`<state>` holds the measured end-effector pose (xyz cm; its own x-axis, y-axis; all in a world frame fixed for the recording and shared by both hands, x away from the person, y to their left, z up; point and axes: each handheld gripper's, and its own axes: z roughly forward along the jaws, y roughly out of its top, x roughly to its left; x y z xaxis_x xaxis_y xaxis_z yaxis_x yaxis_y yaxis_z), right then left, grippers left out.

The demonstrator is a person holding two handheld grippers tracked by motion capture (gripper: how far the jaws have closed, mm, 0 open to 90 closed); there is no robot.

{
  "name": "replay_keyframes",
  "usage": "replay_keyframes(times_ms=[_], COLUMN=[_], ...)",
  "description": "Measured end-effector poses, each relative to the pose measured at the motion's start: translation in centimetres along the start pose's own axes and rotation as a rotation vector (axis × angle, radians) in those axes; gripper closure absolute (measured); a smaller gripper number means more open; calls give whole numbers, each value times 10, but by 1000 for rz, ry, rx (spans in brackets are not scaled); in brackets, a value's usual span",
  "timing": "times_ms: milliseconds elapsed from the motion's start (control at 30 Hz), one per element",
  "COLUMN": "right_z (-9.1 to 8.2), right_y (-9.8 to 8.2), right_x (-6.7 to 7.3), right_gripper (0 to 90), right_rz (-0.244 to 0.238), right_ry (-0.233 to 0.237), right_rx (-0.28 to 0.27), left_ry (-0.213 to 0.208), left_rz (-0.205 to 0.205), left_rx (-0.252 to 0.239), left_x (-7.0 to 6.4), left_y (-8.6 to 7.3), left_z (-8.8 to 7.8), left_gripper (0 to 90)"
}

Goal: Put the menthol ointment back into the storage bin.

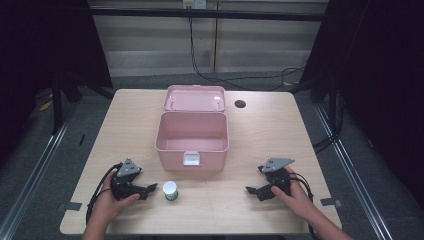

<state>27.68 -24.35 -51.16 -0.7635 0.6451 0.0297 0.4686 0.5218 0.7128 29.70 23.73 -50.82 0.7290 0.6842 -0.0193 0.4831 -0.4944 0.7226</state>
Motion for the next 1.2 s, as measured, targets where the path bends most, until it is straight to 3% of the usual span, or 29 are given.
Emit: replay_keyframes(times_ms=[200,333,367,400,433,567,600,633,700,800,833,1200], right_z=[0,0,0,0,0,0,0,0,0,0,0,0], right_y=[0,0,0,0,0,0,0,0,0,0,0,0], right_x=[0,0,0,0,0,0,0,0,0,0,0,0], right_gripper=[82,82,82,82,82,82,82,82,82,82,82,82], right_rz=[0,0,0,0,0,0,0,0,0,0,1,0], right_ry=[3,2,2,2,2,2,2,2,2,2,2,2], right_rx=[-1,-1,-1,-1,-1,-1,-1,0,-1,-1,-1,0], left_ry=[-8,-27,-41,-41,-60,-97,-97,-112,-141,-161,-179,-231], left_rz=[4,-21,-9,-9,23,115,115,141,148,164,182,244], left_rx=[14,136,171,171,227,358,358,400,433,460,499,532], left_x=[-1,-4,-5,-5,-10,-21,-21,-26,-31,-35,-39,-56], left_y=[0,8,11,11,16,26,26,31,37,43,48,72], left_z=[-3,-11,-13,-13,-17,-23,-23,-25,-25,-24,-22,-12], left_gripper=[152,195,212,226,232,246,247,249,254,271,272,296])
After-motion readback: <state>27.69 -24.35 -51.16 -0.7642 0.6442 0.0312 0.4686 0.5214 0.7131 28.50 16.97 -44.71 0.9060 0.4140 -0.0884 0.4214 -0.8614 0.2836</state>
